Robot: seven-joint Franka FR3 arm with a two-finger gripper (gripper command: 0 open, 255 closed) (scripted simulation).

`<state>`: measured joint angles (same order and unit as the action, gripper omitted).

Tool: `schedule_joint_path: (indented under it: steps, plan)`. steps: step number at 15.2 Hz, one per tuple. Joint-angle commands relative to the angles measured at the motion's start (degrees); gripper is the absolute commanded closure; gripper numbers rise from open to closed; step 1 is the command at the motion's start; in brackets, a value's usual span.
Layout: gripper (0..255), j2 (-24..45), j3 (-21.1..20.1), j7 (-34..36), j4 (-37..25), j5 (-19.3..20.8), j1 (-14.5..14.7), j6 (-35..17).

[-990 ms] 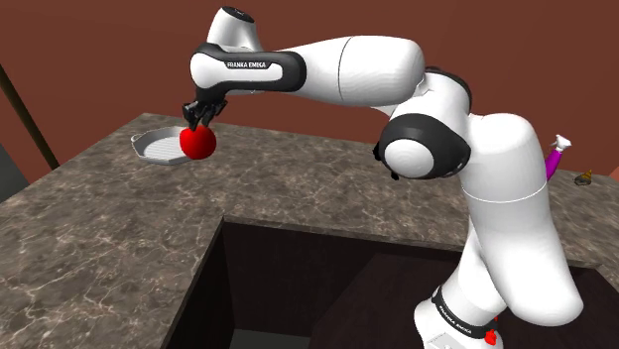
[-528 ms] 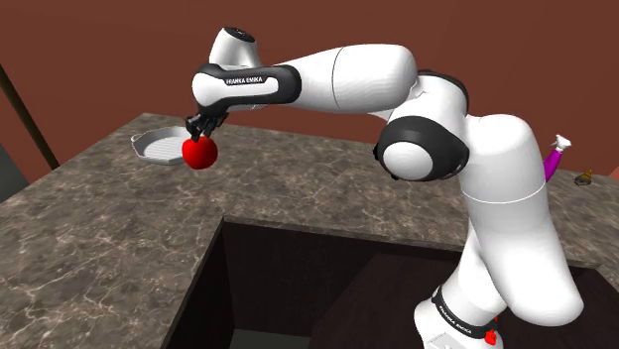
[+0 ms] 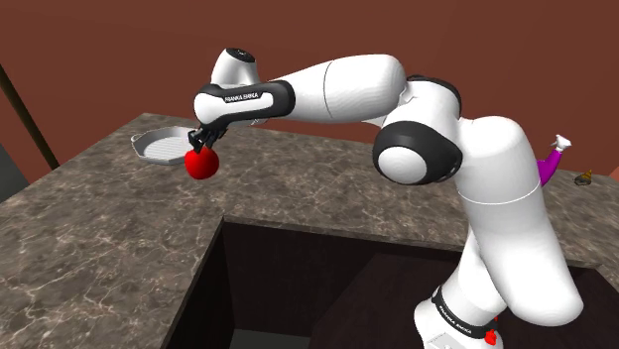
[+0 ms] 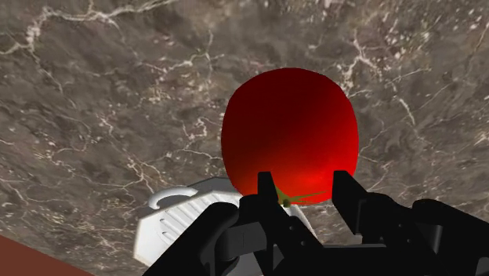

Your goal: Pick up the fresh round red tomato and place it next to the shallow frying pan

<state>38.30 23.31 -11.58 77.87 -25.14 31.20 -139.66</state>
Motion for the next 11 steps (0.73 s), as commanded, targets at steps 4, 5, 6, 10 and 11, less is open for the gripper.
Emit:
schedule_joint_path:
  steps: [4,5,6,10,11]
  plan:
    - [255,0.9,-0.6,-0.6,1.2,-0.7,-0.1,-2.1]
    - [255,0.9,-0.6,-0.6,1.2,-0.7,-0.1,-2.1]
    - [255,0.9,-0.6,-0.6,1.2,-0.7,-0.1,-2.1]
    - [255,0.9,-0.6,-0.6,1.2,-0.7,-0.1,-2.1]
    - [255,0.9,-0.6,-0.6,1.2,-0.7,-0.1,-2.1]
